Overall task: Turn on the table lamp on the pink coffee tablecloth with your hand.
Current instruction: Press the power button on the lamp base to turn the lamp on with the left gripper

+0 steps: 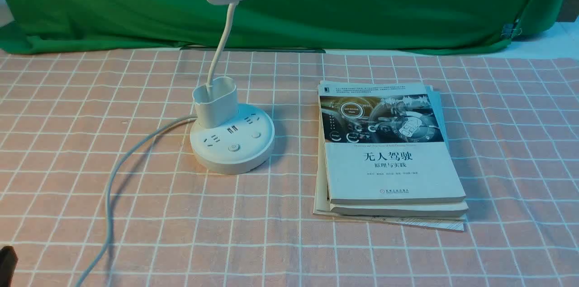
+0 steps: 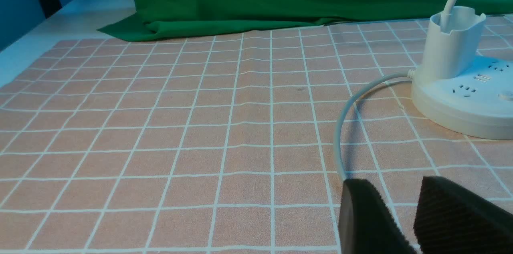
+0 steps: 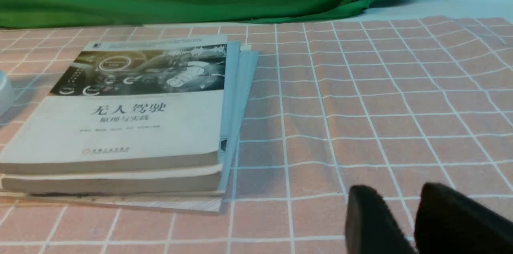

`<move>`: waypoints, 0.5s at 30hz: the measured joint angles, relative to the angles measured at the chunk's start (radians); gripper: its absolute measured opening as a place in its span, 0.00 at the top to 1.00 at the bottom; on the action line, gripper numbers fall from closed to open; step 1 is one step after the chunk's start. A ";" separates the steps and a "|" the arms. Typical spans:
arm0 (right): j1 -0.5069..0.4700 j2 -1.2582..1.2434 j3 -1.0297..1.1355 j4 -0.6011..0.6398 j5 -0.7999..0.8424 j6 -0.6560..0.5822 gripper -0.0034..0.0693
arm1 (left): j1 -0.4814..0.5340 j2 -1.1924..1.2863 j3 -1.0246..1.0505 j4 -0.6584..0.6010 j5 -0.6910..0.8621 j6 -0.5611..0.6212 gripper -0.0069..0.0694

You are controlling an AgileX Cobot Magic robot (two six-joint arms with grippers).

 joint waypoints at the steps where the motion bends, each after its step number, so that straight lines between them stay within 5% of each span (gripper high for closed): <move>1: 0.000 0.000 0.000 0.000 0.000 0.000 0.62 | 0.000 0.000 0.000 0.000 0.000 0.000 0.62; 15: 0.000 0.000 0.000 0.000 0.001 0.000 0.62 | 0.000 0.000 0.000 0.000 0.000 0.000 0.61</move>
